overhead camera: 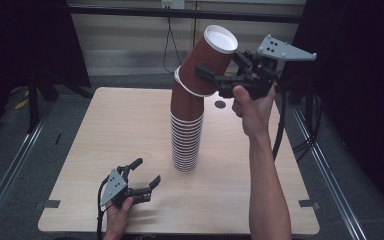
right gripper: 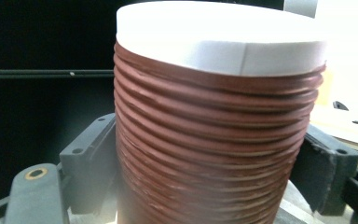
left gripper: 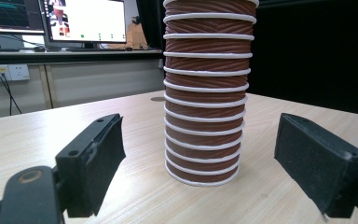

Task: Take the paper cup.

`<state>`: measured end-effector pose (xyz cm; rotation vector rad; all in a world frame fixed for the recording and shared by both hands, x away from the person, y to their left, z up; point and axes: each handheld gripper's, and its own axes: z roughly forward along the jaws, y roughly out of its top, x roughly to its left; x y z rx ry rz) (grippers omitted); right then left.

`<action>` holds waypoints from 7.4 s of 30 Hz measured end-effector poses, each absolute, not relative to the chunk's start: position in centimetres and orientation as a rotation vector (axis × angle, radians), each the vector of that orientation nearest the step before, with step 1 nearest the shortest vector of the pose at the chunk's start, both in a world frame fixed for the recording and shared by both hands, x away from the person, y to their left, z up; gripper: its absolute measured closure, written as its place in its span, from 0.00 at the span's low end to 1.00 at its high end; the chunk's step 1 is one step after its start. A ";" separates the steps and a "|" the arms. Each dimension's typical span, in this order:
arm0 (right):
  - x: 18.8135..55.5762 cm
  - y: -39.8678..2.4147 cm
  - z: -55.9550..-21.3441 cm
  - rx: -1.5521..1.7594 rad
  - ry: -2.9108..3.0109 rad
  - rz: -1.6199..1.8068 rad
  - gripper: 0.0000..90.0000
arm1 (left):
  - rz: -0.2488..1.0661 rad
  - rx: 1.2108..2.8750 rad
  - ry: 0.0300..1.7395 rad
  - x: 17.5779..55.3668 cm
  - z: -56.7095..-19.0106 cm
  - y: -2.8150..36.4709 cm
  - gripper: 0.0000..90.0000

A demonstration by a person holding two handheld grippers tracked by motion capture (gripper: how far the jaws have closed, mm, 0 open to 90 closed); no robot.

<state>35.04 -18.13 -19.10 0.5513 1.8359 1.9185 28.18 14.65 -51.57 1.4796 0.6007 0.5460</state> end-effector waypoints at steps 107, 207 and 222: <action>28.1 -17.8 -40.4 0.798 2.143 1.848 0.21 | 0.277 1.690 0.240 28.2 -45.2 9.2 0.17; 27.5 -20.0 -41.5 0.776 2.315 1.719 0.15 | 0.208 2.010 0.229 30.1 -44.3 9.6 0.15; 27.4 -20.7 -41.8 0.762 2.367 1.604 0.17 | 0.235 2.135 0.179 30.5 -43.3 8.4 0.15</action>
